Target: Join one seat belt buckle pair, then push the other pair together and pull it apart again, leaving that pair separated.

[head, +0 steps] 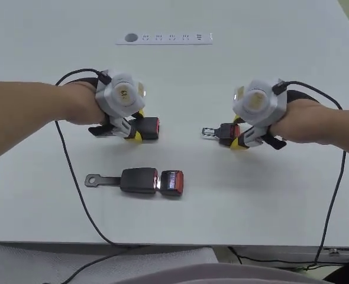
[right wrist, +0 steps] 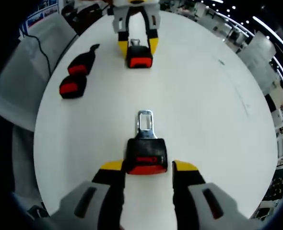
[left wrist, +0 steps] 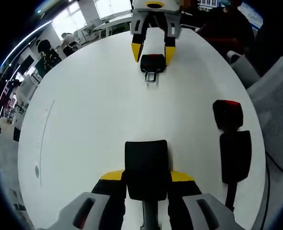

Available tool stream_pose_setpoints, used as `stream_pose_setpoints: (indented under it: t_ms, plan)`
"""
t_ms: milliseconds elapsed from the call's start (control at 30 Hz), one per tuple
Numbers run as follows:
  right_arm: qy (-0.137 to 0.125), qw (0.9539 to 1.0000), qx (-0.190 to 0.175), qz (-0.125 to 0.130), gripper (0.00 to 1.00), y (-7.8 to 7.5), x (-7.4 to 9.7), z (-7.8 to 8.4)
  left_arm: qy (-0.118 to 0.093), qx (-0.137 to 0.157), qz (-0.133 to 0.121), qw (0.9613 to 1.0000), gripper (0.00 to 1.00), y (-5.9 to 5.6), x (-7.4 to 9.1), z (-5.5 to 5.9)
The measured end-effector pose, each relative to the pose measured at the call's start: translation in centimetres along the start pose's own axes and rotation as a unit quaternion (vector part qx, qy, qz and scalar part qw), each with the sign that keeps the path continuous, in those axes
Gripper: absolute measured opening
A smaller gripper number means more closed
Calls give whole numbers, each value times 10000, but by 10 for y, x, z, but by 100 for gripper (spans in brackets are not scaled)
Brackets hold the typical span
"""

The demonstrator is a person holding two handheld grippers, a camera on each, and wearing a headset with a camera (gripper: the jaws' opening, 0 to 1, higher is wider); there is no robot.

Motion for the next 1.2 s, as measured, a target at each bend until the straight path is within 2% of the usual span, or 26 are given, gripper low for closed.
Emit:
stream_pose_setpoints:
  t_ms: [100,167,267,333,367,433,500,533,600,633,667,700,767,833,900,967,1067,1100,1167,1200]
  plan:
    - [-4,10000,22,83,43,-3,0,0,17,13,-54,10000,34,-1,1,-1]
    - [-68,9998,30,199,51,-6,0,-2,41,14,-108,9999,34,-2,2,-2]
    - [-225,9988,-141,405,57,-8,3,-6,160,-201,-51,9997,35,-5,5,0]
    - [-321,9978,-239,535,60,-7,6,-10,190,-174,-92,9996,38,-6,7,2]
    - [-461,9957,-362,715,62,-7,9,-14,185,-183,-119,9996,41,-7,11,3]
    - [-665,9927,-479,885,66,-4,13,-21,155,-272,-251,9992,49,-5,16,4]
    - [-772,9902,-618,989,68,1,15,-25,75,-276,-445,9986,52,-2,25,2]
    - [-851,9886,-704,1021,69,4,16,-27,-90,-196,-655,9976,54,1,31,-1]
    - [-988,9855,-762,1150,74,12,19,-33,-355,-22,-897,9953,58,-1,42,-6]
    - [-1085,9830,-813,1237,75,16,22,-37,-389,13,-927,9949,60,-2,45,-6]
    - [-1155,9810,-900,1269,75,20,24,-39,-529,159,-1074,9927,62,-5,52,-8]
    - [-1316,9764,-1081,1326,76,26,26,-45,-638,219,-1125,9914,64,-9,58,-10]
    - [-1491,9719,-1245,1327,77,37,30,-51,-811,352,-1284,9878,65,-17,72,-13]
    - [-1626,9665,-1352,1454,73,42,33,-54,-990,564,-1436,9831,67,-28,84,-14]
    - [-1805,9604,-1478,1524,74,49,37,-59,-1144,838,-1647,9761,74,-38,95,-14]
    - [-1916,9561,-1510,1624,75,55,42,-61,-1262,984,-1792,9707,83,-49,104,-11]
    - [-2065,9502,-1641,1660,82,65,46,-65,-1309,1153,-1874,9667,97,-63,109,-1]
    - [-2112,9486,-1669,1664,88,68,47,-67,-1409,1270,-1950,9623,100,-67,111,0]
    - [-2140,9479,-1593,1741,96,74,49,-69,-1336,1283,-1929,9636,100,-76,114,5]
    - [-2117,9490,-1574,1726,96,78,51,-69,-1287,1262,-1904,9650,100,-81,116,9]
Point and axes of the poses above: the centre of the closed fingertips' face, and the gripper's own axes: x roughly backward along the fingers, y roughly to its left, z roughly out of its underside, the point moved 1 cm from there along x, roughly backward along the fingers, and after that the axes turned 15 degrees about -y, right-handed, at the moved point
